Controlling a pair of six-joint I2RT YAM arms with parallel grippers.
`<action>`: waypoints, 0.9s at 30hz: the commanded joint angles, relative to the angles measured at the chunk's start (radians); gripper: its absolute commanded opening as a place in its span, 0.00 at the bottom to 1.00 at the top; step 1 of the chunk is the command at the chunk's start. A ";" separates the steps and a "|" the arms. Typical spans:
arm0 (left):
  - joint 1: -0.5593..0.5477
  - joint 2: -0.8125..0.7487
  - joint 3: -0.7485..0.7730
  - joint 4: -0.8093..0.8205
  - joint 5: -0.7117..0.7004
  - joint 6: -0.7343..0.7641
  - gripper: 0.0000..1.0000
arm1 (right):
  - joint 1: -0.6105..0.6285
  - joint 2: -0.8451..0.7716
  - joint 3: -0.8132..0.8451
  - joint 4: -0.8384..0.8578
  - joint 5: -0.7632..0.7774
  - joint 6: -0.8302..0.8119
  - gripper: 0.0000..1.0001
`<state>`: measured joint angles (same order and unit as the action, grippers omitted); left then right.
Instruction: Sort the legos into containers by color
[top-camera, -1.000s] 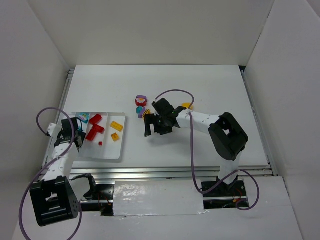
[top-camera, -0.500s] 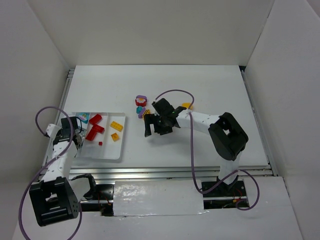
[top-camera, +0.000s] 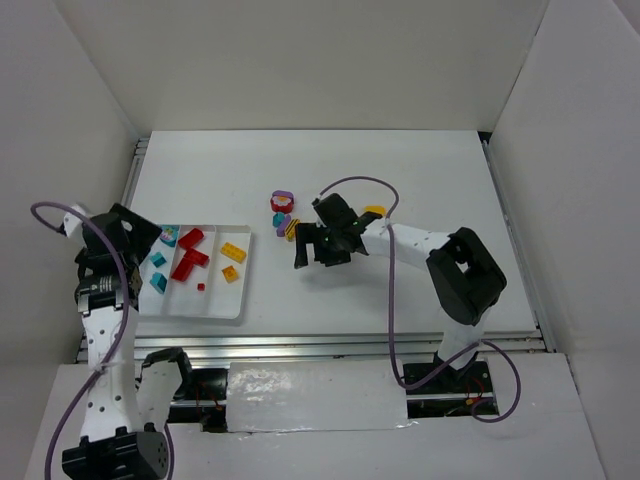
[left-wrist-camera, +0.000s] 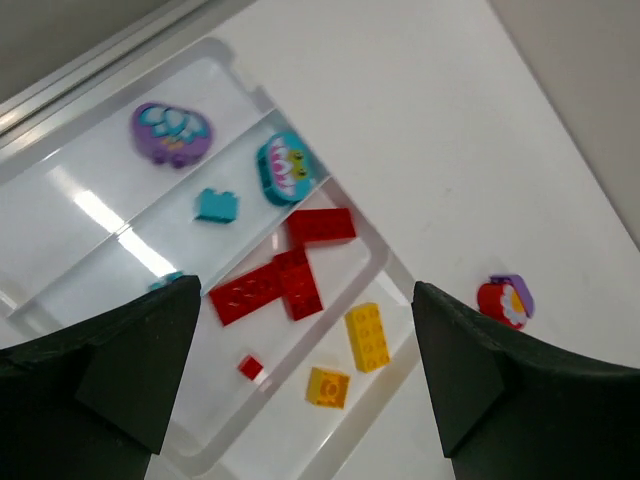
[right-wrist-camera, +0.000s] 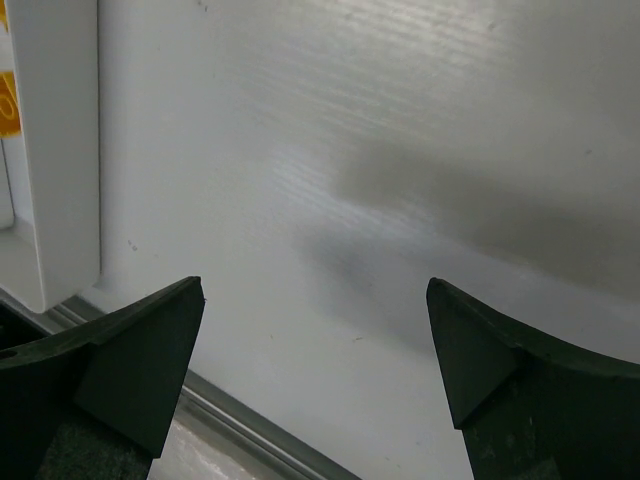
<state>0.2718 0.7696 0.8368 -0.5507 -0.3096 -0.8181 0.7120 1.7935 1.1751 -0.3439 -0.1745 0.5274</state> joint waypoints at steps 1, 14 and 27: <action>-0.002 0.072 0.140 0.011 0.256 0.264 0.99 | -0.029 -0.068 0.049 0.002 0.072 0.022 1.00; -0.028 -0.096 0.008 0.098 0.478 0.422 0.99 | -0.045 0.237 0.567 -0.337 0.522 0.094 1.00; -0.117 -0.081 0.001 0.103 0.527 0.433 1.00 | -0.324 0.302 0.563 -0.362 0.451 -0.056 1.00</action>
<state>0.1608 0.6945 0.8364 -0.4946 0.1799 -0.4156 0.3874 2.0422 1.7115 -0.6685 0.2951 0.5308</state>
